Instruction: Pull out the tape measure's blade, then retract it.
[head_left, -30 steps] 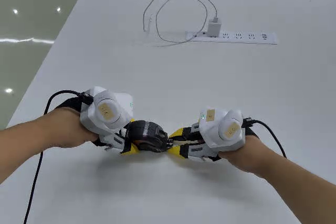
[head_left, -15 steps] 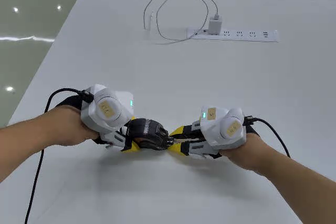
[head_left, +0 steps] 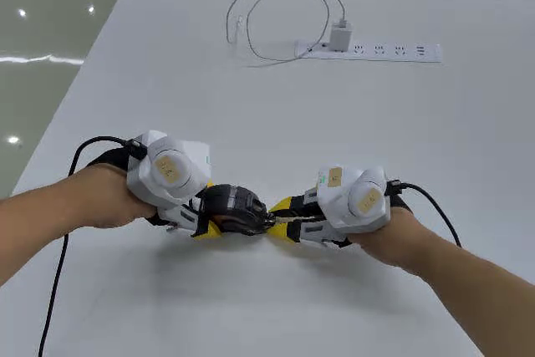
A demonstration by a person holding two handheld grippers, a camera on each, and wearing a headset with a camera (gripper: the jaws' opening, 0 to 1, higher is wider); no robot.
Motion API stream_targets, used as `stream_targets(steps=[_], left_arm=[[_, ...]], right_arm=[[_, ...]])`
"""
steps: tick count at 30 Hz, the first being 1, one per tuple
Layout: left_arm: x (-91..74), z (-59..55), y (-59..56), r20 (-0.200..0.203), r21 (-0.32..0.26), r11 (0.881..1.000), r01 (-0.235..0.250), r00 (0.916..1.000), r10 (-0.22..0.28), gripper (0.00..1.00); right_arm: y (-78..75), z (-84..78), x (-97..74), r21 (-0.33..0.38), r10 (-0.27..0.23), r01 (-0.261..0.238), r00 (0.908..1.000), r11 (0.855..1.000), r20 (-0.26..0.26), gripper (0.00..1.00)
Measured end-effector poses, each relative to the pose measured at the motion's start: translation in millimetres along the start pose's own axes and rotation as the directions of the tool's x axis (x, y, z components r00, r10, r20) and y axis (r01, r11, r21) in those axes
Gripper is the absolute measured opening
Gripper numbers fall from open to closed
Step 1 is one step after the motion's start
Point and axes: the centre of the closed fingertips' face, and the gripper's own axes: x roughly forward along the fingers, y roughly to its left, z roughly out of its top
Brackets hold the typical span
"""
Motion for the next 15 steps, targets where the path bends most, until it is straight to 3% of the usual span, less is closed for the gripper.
stream_targets(steps=[15], left_arm=[[-1.0, 0.3, -1.3, 0.003, 0.005, 1.0, 0.001, 1.0, -0.001, 0.28]], right_arm=[[0.2, -6.3, -10.3, -0.017, -0.007, 0.007, 0.9998, 1.0, -0.02, 0.08]])
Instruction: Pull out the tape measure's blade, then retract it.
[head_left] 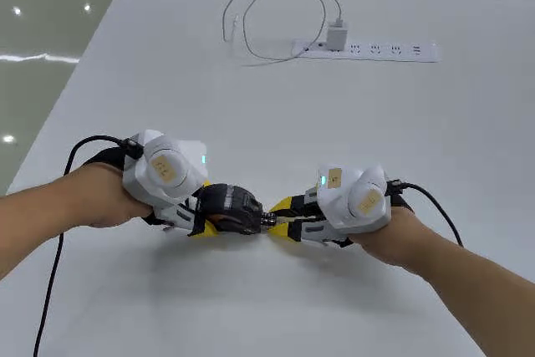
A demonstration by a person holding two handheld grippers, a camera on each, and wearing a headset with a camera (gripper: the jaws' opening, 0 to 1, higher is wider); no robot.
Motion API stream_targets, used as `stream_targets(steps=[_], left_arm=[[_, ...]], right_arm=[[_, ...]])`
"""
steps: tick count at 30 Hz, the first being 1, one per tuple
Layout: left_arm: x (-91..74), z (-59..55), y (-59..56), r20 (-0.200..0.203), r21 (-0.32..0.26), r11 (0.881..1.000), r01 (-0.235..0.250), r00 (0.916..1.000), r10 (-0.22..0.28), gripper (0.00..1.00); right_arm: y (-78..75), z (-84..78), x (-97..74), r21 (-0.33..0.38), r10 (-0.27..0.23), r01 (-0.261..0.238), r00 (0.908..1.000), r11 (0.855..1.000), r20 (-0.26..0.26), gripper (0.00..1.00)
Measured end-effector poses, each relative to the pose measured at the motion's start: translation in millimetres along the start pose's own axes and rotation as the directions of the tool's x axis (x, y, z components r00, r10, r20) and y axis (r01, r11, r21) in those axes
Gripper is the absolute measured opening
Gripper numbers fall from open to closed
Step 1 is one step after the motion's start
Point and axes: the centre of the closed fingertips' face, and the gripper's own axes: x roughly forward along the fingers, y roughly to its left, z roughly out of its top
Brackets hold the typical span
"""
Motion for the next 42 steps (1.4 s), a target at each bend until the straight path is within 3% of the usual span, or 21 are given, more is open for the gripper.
stream_targets(steps=[42], left_arm=[[0.7, -0.7, 0.7, -0.005, 0.0, 1.0, -0.002, 1.0, 0.002, 0.28]], right_arm=[[-1.7, -24.2, -40.6, 0.012, -0.027, 0.028, 0.9977, 1.0, -0.062, 0.07]])
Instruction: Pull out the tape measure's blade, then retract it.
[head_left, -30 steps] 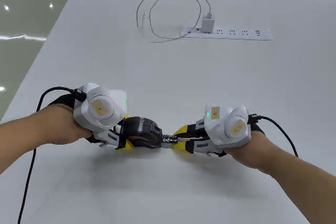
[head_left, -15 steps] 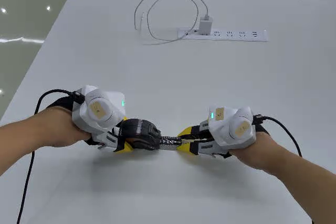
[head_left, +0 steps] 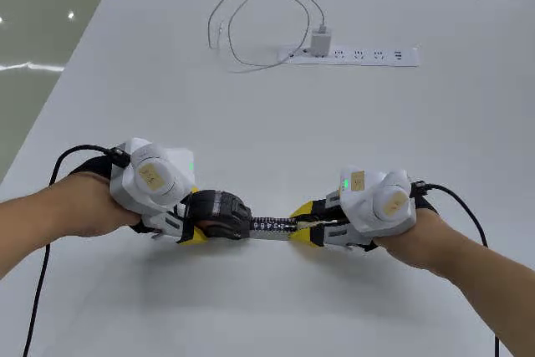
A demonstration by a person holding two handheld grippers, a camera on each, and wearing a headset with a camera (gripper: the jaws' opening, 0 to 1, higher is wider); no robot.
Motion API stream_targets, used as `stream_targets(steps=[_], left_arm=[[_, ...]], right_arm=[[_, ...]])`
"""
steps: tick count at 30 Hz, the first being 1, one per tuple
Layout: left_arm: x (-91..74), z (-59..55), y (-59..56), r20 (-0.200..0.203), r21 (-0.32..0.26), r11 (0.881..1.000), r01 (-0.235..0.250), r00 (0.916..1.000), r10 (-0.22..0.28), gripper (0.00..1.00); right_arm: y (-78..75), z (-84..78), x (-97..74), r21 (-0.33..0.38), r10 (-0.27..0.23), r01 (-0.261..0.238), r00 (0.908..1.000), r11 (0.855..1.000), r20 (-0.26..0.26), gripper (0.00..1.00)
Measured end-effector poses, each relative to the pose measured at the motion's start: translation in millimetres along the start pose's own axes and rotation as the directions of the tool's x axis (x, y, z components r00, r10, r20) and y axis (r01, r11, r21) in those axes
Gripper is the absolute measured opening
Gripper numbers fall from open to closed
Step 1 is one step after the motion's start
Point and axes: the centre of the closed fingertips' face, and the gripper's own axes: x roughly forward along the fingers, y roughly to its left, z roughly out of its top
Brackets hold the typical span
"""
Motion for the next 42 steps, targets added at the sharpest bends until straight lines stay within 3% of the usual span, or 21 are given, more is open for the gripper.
stream_targets(steps=[42], left_arm=[[0.7, 0.5, 1.2, -0.006, 0.003, 1.0, -0.003, 1.0, 0.003, 0.28]], right_arm=[[-4.0, -28.7, -35.2, 0.021, -0.032, 0.033, 0.9983, 0.999, -0.049, 0.07]])
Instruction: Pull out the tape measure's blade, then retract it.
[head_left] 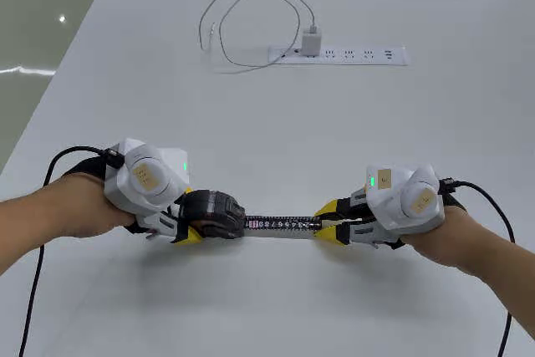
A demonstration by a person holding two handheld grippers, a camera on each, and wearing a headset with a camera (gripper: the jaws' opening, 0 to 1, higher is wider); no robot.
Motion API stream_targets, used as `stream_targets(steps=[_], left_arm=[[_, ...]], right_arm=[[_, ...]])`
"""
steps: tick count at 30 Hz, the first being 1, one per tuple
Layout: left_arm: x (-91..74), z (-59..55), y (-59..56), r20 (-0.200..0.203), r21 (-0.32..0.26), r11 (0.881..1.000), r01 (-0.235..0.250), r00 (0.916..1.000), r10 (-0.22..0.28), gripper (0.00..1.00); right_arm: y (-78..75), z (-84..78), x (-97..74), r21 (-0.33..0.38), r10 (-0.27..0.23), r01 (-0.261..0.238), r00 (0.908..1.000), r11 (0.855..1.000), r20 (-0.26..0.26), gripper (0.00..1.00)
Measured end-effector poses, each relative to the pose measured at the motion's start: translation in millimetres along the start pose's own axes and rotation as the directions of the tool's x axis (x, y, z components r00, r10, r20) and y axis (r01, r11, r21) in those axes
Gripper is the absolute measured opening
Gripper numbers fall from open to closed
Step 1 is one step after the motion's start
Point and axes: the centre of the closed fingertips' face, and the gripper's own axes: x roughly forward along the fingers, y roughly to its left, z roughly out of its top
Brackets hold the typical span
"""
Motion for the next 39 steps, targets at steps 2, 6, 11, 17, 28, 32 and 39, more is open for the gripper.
stream_targets(steps=[2, 6, 11, 17, 28, 32, 39], left_arm=[[0.2, -0.1, 0.1, 0.0, 0.0, 1.0, 0.0, 1.0, 0.0, 0.28], [0.5, -0.3, 0.5, 0.0, 0.0, 1.0, 0.0, 1.0, 0.0, 0.28], [0.8, -0.5, 0.9, 0.0, -0.001, 1.0, -0.001, 1.0, 0.001, 0.28], [1.2, -0.8, 1.0, -0.001, -0.002, 1.0, 0.0, 1.0, 0.0, 0.28], [1.1, -0.6, 0.7, -0.003, -0.001, 1.0, -0.001, 1.0, 0.001, 0.28], [0.9, -0.3, 0.3, -0.004, -0.001, 1.0, -0.001, 1.0, 0.001, 0.28], [0.4, 0.2, -0.2, -0.004, -0.002, 1.0, -0.001, 1.0, 0.001, 0.28]], right_arm=[[-0.1, -1.4, -1.4, 0.001, -0.001, 0.001, 1.0, 1.0, -0.002, 0.07], [-0.5, -4.1, -3.8, 0.002, -0.004, 0.004, 1.0, 1.0, -0.007, 0.07], [-1.1, -7.5, -7.2, 0.003, -0.005, 0.005, 0.9999, 1.0, -0.014, 0.07], [-1.0, -12.7, -12.7, 0.003, -0.008, 0.009, 0.9997, 1.0, -0.024, 0.07], [-1.4, -21.4, -21.1, 0.009, -0.016, 0.016, 0.9991, 1.0, -0.039, 0.07], [-2.0, -23.2, -22.5, 0.01, -0.017, 0.018, 0.999, 1.0, -0.042, 0.07], [-2.7, -24.5, -26.2, 0.012, -0.021, 0.022, 0.9988, 1.0, -0.045, 0.07]])
